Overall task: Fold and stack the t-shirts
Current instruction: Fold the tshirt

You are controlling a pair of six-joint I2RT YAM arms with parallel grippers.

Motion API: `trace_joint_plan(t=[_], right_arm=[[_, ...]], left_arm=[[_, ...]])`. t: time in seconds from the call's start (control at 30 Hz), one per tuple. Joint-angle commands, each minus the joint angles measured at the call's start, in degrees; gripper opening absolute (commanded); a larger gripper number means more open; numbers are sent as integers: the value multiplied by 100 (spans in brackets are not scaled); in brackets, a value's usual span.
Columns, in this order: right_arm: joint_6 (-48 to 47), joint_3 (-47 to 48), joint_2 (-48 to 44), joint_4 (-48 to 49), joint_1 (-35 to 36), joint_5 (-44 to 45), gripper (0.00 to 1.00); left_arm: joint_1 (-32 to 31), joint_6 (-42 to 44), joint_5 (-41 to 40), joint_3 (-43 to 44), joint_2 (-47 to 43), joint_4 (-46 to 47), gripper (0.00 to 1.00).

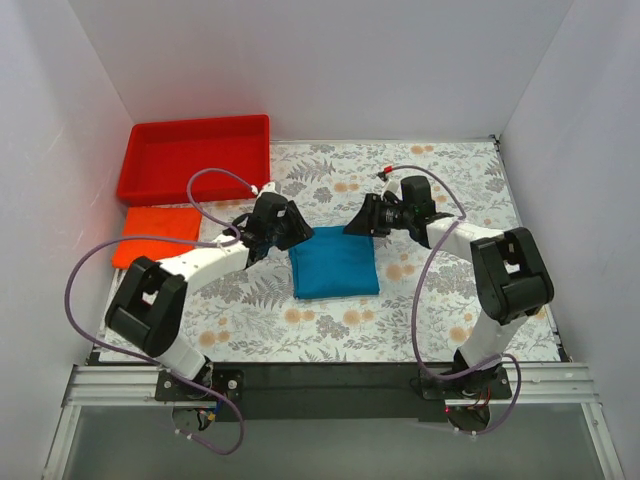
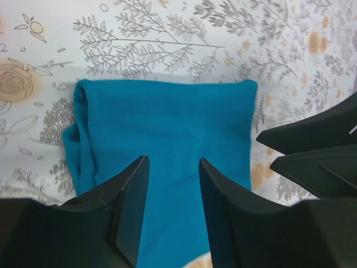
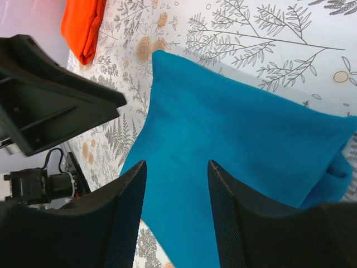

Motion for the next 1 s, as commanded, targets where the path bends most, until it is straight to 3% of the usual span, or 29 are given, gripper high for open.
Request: trace_joint_plan(t=[0.0, 0.2, 0.4, 0.67, 0.83, 0.97], right_arm=[[699, -59, 476, 2003, -225, -662, 54], [1235, 99, 1680, 3137, -585, -891, 53], [1517, -15, 2279, 3744, -876, -987, 52], [1868, -884, 709, 3955, -885, -1259, 52], [2412, -2095, -408, 4760, -631, -1479, 52], [3028, -3088, -578, 5868, -375, -1515, 52]], left_arm=[[217, -162, 121, -32, 442, 1259, 39], [550, -303, 103, 248, 1575, 1427, 38], [656, -225, -10, 284, 1824, 1366, 41], [508, -206, 138, 206, 456, 777, 60], [-221, -478, 289, -330, -680, 768, 56], [-714, -874, 218, -1041, -1182, 837, 45]])
